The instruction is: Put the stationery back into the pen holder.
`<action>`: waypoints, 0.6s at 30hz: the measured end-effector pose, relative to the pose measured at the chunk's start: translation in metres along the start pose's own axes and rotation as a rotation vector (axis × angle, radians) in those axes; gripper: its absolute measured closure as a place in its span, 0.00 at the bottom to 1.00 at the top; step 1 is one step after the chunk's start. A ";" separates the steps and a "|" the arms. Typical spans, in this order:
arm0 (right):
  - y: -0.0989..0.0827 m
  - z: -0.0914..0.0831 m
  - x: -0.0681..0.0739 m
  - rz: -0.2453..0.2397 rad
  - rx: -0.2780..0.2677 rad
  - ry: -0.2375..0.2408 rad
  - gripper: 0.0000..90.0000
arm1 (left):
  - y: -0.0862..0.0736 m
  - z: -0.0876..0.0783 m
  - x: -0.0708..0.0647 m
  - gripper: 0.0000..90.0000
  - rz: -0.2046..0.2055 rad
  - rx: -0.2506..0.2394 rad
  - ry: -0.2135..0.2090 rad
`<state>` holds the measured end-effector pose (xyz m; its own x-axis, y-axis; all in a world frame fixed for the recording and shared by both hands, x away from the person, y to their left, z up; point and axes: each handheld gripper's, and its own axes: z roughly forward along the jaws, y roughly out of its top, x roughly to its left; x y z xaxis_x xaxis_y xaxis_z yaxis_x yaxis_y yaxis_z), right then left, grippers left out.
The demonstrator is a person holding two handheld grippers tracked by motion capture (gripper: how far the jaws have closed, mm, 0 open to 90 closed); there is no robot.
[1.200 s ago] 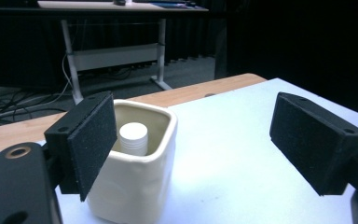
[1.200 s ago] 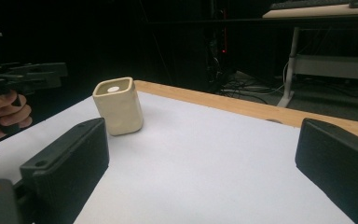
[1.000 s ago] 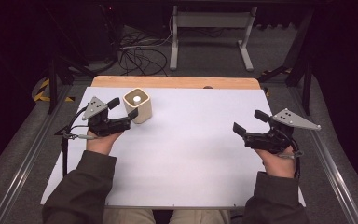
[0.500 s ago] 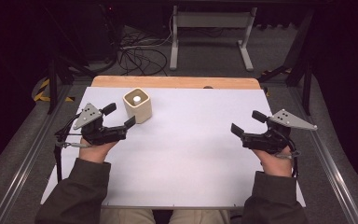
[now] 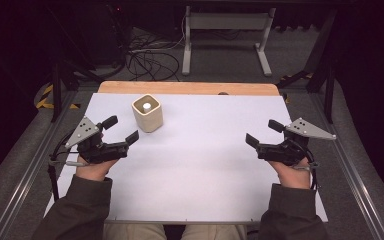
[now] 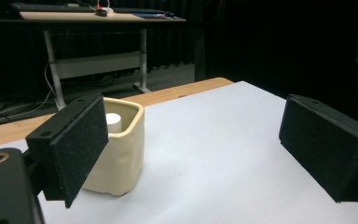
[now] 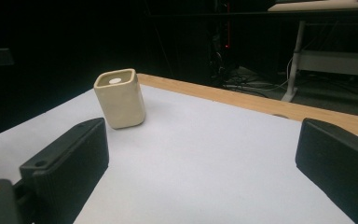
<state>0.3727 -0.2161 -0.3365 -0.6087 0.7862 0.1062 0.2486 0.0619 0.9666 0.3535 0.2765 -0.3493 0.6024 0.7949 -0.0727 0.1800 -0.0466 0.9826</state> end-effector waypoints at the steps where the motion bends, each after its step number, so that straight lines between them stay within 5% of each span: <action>1: 0.000 0.000 0.000 -0.001 0.000 0.000 0.03 | 0.000 -0.002 0.000 0.10 0.001 0.001 0.001; 18: -0.003 0.005 0.001 -0.004 0.012 -0.003 0.03 | -0.005 -0.024 0.000 0.08 0.003 0.008 -0.027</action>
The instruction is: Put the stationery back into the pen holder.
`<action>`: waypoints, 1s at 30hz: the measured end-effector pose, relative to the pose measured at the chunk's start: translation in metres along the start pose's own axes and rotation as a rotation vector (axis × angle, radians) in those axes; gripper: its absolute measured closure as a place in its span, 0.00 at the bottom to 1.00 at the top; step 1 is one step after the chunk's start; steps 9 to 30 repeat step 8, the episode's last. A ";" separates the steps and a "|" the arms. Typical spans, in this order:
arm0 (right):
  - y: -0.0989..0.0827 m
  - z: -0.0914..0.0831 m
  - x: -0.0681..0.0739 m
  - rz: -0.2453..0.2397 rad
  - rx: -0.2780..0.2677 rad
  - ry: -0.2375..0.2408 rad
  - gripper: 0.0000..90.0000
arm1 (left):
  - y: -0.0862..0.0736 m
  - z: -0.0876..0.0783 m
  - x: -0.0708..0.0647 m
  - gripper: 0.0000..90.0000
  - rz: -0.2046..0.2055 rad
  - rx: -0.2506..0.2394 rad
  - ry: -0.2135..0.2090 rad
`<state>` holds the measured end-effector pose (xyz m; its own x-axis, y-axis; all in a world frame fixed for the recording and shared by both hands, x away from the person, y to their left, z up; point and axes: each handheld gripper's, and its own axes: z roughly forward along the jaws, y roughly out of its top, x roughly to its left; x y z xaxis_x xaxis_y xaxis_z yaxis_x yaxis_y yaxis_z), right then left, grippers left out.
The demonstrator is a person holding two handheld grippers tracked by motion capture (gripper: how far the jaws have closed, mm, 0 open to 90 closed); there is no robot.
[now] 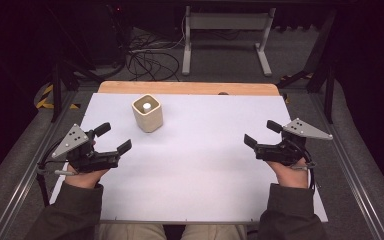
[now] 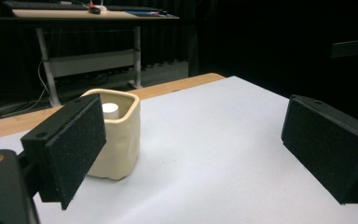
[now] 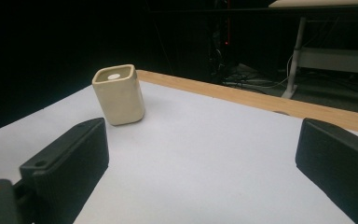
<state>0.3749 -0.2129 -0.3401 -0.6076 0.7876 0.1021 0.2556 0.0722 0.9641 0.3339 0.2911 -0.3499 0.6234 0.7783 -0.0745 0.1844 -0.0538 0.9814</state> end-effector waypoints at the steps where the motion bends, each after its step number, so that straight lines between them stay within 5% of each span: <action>1: 0.000 0.000 0.000 0.000 0.001 0.000 0.03 | 0.000 0.000 0.000 0.08 -0.001 0.000 0.000; 30: -0.001 0.002 -0.001 -0.004 0.005 0.002 0.03 | -0.002 0.001 0.003 0.08 0.004 0.007 0.007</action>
